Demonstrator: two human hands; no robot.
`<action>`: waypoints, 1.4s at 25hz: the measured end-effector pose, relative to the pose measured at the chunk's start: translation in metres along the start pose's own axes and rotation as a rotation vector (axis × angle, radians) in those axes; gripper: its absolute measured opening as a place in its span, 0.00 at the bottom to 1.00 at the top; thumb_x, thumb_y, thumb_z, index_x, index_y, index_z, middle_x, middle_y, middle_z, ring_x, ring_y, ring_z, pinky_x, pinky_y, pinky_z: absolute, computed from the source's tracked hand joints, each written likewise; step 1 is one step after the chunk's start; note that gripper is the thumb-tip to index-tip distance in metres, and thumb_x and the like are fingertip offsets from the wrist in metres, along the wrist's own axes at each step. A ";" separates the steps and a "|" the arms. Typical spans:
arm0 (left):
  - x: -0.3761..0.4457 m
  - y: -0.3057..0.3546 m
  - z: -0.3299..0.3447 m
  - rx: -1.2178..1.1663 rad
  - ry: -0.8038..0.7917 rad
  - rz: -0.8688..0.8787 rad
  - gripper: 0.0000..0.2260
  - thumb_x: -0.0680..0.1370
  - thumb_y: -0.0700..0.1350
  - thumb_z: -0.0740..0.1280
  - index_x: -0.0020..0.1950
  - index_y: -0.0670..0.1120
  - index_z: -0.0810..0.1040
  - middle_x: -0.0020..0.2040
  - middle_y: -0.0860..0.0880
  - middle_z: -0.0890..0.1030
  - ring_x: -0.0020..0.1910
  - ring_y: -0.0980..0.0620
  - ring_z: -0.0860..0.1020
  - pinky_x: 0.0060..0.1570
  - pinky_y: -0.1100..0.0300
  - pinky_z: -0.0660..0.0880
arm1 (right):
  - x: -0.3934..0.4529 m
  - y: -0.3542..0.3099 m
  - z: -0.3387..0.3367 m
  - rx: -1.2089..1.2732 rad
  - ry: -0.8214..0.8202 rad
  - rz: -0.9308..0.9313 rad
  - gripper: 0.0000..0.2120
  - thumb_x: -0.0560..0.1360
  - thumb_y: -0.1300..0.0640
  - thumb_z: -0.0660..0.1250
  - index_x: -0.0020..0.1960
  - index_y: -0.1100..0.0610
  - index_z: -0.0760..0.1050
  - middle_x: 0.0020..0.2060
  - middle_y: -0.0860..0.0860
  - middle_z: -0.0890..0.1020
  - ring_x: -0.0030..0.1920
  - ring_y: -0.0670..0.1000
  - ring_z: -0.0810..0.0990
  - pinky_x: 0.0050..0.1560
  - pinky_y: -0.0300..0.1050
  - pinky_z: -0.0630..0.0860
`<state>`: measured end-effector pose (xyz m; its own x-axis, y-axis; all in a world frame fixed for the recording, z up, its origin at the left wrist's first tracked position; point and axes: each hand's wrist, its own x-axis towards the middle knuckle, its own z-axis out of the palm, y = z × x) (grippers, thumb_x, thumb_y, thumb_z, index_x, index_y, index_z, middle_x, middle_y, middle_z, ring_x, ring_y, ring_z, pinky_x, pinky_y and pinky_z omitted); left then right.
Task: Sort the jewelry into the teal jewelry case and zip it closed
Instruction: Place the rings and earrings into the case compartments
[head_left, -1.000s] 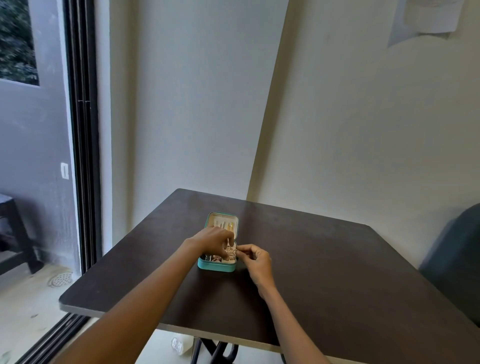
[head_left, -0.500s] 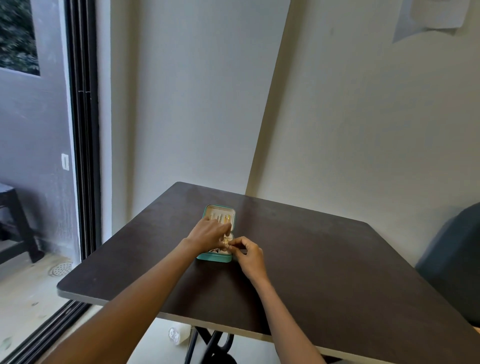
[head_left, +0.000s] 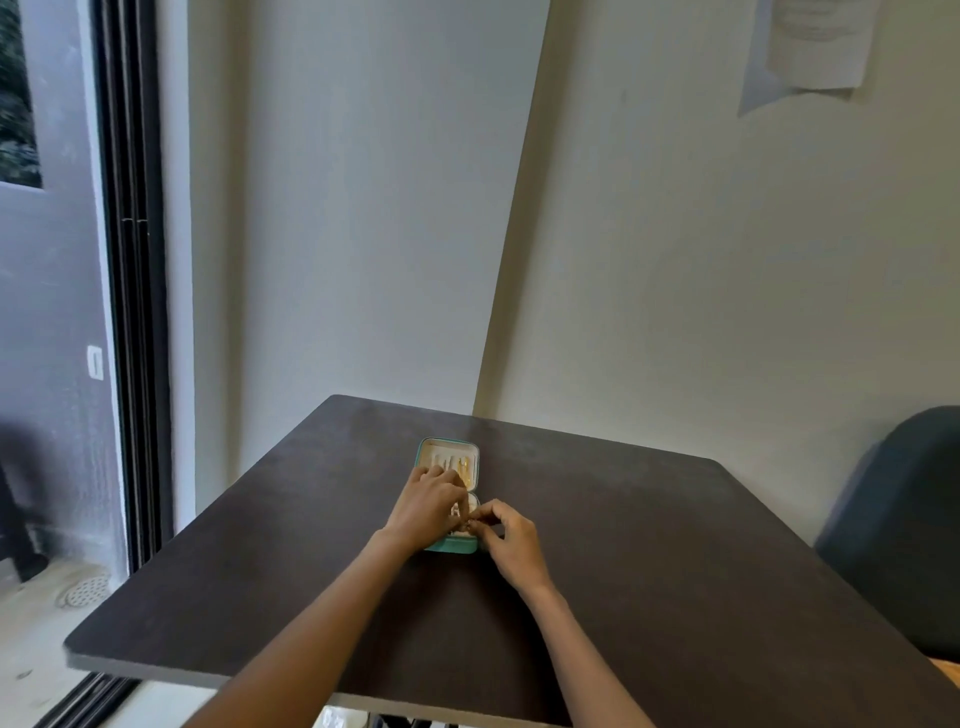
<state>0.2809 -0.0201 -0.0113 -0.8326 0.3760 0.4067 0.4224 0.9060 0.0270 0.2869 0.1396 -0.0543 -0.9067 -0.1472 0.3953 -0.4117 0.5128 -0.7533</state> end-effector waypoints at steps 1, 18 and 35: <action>-0.001 -0.001 0.001 -0.062 -0.010 -0.013 0.08 0.76 0.51 0.65 0.52 0.53 0.81 0.63 0.54 0.74 0.65 0.53 0.68 0.67 0.55 0.56 | 0.000 0.002 -0.001 0.010 0.008 -0.003 0.04 0.75 0.60 0.68 0.48 0.53 0.79 0.45 0.46 0.82 0.46 0.41 0.79 0.45 0.32 0.75; -0.001 -0.002 -0.013 -0.002 -0.257 -0.055 0.11 0.75 0.56 0.65 0.55 0.57 0.80 0.78 0.47 0.49 0.77 0.44 0.41 0.69 0.38 0.34 | -0.004 -0.010 -0.011 0.073 -0.057 0.046 0.10 0.72 0.59 0.72 0.41 0.44 0.80 0.41 0.43 0.83 0.46 0.44 0.82 0.49 0.41 0.80; -0.001 -0.003 -0.013 -0.050 -0.291 -0.060 0.11 0.75 0.55 0.67 0.55 0.56 0.80 0.78 0.47 0.50 0.77 0.44 0.41 0.69 0.38 0.33 | 0.020 -0.018 -0.021 -0.091 -0.214 0.100 0.08 0.70 0.60 0.74 0.49 0.56 0.83 0.45 0.48 0.83 0.46 0.44 0.80 0.50 0.36 0.77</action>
<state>0.2847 -0.0254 -0.0001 -0.9212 0.3688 0.1240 0.3806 0.9202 0.0912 0.2781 0.1455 -0.0221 -0.9453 -0.2628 0.1932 -0.3176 0.6068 -0.7286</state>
